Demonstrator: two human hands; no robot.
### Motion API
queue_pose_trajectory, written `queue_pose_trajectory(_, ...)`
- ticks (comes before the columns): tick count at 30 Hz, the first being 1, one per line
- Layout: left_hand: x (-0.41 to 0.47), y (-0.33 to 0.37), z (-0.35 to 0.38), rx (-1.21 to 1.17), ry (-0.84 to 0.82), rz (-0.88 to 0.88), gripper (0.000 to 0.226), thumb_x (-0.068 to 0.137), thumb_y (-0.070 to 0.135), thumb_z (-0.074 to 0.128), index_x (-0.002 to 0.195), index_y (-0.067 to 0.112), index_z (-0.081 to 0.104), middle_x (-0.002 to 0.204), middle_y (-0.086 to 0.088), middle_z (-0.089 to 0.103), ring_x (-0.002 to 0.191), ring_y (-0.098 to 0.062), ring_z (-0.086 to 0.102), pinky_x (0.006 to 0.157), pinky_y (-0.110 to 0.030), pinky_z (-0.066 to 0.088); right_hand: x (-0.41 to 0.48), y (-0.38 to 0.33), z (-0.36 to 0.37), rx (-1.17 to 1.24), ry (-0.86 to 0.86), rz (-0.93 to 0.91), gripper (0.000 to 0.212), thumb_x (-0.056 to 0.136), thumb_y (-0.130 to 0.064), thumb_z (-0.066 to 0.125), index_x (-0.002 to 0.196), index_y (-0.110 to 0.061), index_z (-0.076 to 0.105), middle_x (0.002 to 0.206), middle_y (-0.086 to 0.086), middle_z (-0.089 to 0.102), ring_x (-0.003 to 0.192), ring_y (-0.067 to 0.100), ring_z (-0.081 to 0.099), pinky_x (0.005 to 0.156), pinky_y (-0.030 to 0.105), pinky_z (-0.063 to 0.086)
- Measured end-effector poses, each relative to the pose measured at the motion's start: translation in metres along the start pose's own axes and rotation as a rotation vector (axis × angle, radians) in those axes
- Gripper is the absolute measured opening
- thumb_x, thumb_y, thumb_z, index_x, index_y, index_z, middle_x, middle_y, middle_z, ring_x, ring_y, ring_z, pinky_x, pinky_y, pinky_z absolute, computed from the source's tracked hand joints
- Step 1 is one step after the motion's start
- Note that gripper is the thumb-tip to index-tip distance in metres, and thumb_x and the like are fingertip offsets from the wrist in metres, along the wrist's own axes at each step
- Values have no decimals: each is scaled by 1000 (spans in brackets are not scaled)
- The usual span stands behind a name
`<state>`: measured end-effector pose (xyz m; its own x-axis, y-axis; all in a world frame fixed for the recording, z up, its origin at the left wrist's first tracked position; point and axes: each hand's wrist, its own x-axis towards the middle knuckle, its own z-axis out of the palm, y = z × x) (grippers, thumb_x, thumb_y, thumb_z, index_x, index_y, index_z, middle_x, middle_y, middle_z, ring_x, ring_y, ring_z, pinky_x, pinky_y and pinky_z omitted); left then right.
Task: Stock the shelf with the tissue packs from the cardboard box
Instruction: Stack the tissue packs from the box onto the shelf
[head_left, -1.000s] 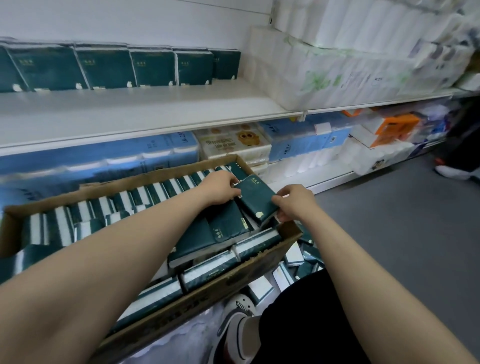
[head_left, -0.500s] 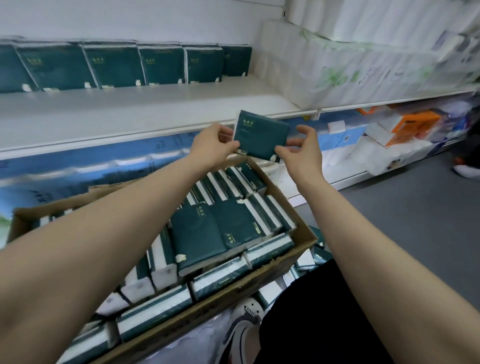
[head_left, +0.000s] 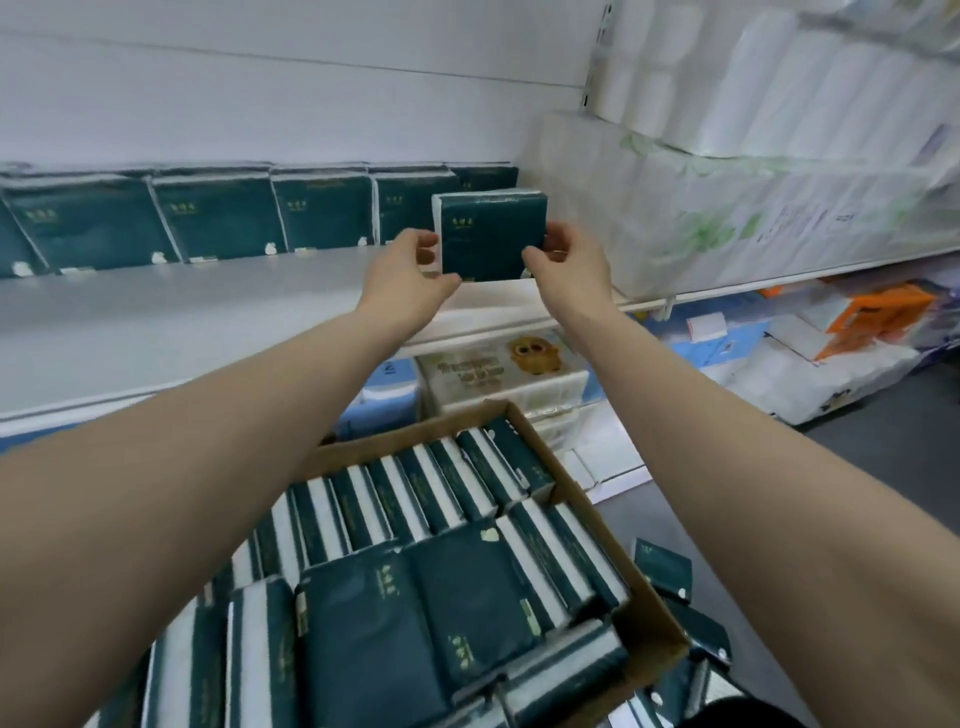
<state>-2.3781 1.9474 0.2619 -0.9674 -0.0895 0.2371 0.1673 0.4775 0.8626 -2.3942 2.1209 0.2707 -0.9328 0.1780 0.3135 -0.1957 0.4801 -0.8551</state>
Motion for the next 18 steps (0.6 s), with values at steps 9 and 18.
queue_pose_trajectory(9,67,-19,44,-33,-74,15,56,90,15,66,140,10,43,128,-8,58,115,-23,57,103,-40,46,70,38,27,17,-27,40,37,98,-13,55,135,-17,53,132,2,61,116,16,57,98,30,44)
queue_pose_trajectory(18,120,-30,80,-66,-6,47,45,89,13,60,133,18,51,127,-2,62,118,-20,57,100,-28,42,135,61,51,-6,84,66,43,93,-10,58,135,-13,52,131,8,63,119,26,59,97,27,43)
